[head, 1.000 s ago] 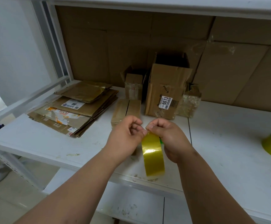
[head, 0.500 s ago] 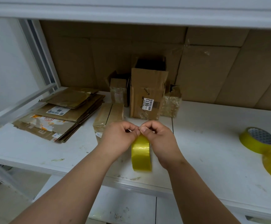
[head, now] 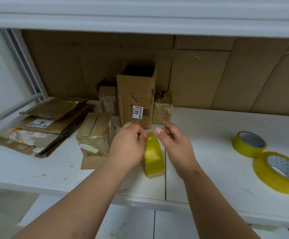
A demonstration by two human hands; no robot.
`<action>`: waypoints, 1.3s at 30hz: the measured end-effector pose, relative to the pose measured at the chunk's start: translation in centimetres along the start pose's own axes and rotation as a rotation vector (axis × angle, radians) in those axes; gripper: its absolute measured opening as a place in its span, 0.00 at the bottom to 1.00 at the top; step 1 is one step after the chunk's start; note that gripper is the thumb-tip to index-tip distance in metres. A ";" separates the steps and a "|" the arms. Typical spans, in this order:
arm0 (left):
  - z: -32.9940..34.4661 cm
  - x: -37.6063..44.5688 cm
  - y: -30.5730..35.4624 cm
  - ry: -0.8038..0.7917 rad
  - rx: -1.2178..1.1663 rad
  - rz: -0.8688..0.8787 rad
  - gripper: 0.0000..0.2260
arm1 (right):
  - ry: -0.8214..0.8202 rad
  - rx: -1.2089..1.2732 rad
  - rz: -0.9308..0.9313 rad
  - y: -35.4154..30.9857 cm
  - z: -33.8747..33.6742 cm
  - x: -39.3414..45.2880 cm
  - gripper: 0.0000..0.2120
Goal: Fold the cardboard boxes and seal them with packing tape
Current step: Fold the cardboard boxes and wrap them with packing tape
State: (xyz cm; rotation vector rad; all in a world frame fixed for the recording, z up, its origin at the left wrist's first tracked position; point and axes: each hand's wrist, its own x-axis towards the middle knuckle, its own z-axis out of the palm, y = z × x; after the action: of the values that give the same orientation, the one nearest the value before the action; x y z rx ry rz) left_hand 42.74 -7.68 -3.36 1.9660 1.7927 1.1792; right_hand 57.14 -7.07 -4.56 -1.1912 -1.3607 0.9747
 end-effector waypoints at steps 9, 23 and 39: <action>2.6 1.4 3.2 -0.057 0.046 -0.034 0.05 | -0.237 0.001 0.123 2.2 -3.5 0.0 0.39; 5.9 3.9 4.7 -0.180 -0.476 -0.234 0.09 | -0.163 -0.087 0.017 4.5 -7.0 2.6 0.31; 9.0 4.9 5.9 -0.185 -0.149 -0.143 0.11 | -0.171 -0.230 0.049 5.9 -9.4 4.3 0.32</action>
State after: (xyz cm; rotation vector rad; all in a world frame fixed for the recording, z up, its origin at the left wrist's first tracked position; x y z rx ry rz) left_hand 52.80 -1.50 -3.41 1.7685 1.6708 1.0192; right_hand 67.39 -2.28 -8.29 -1.3417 -1.6201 0.9919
